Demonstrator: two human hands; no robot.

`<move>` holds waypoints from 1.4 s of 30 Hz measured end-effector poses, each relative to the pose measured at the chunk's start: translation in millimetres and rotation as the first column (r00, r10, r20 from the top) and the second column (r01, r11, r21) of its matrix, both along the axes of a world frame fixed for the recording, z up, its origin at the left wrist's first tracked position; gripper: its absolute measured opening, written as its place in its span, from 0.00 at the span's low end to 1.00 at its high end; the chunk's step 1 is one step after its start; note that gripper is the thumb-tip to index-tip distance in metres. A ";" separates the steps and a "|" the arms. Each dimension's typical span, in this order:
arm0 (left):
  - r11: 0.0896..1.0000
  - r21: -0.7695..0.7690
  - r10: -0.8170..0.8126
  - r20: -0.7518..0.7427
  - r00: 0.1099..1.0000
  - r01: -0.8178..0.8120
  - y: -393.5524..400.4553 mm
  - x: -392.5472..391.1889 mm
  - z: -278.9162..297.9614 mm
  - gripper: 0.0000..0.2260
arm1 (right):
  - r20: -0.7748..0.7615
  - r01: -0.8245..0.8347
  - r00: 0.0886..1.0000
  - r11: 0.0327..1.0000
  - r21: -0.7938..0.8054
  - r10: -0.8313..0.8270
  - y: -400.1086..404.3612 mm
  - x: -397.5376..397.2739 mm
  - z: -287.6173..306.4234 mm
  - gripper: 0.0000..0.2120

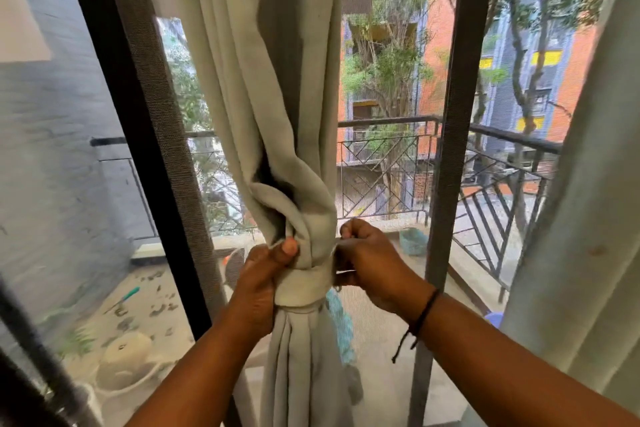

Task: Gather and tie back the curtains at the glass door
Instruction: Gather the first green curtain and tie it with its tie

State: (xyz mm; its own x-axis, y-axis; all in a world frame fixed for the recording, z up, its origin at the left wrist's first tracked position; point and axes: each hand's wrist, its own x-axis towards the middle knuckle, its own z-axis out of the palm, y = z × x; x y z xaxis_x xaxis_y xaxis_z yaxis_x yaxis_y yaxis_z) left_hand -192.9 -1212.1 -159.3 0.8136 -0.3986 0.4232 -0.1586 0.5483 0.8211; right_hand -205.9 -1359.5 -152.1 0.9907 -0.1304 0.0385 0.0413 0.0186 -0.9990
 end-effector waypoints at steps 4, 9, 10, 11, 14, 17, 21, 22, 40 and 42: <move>0.947 0.124 0.274 0.169 0.947 -0.296 -8.0 -7.4 -10.1 0.20 | 0.049 0.070 0.996 0.998 -0.004 -0.070 14.3 17.0 -16.4 0.16; 0.443 0.112 0.327 0.903 0.277 -0.889 -6.7 -10.9 -32.3 0.09 | 0.144 0.228 0.973 0.866 -0.446 -0.182 -6.4 36.3 -44.6 0.08; 0.347 0.080 0.294 0.937 0.190 -0.934 -8.6 -13.5 -32.5 0.10 | 0.193 0.284 0.958 0.803 -0.524 -0.212 -11.7 39.8 -45.2 0.08; 0.245 0.063 0.247 0.961 0.125 -0.967 -11.4 -15.9 -32.5 0.11 | 0.245 0.355 0.934 0.739 -0.572 -0.259 -17.8 44.0 -43.2 0.08; 0.089 0.087 0.132 0.986 0.098 -0.992 -17.8 -17.4 -32.6 0.11 | 0.307 0.487 0.873 0.633 -0.602 -0.380 -38.0 51.6 -28.7 0.10; 0.038 0.082 0.086 0.993 0.085 -0.996 -24.0 -18.9 -31.9 0.10 | 0.297 0.453 0.880 0.470 -0.758 -0.370 -51.7 51.1 -29.5 0.06; -0.006 0.088 0.080 0.993 0.087 -0.996 -29.1 -18.1 -26.6 0.10 | 0.380 0.551 0.825 0.443 -0.707 -0.419 -59.7 53.6 -28.8 0.05; -0.019 0.097 0.059 0.994 0.096 -0.995 -27.3 -16.1 -25.6 0.11 | 0.318 0.548 0.818 0.481 -0.684 -0.479 -60.9 51.4 -19.8 0.08; 0.133 0.368 0.019 0.927 0.373 -0.920 10.2 21.7 -27.0 0.12 | -0.217 0.151 0.976 0.656 0.739 0.021 -44.7 5.9 -41.8 0.12; 0.151 0.384 0.029 0.919 0.393 -0.911 11.2 23.6 -27.4 0.13 | -0.226 0.092 0.969 0.704 0.705 0.099 -24.9 2.2 -40.8 0.14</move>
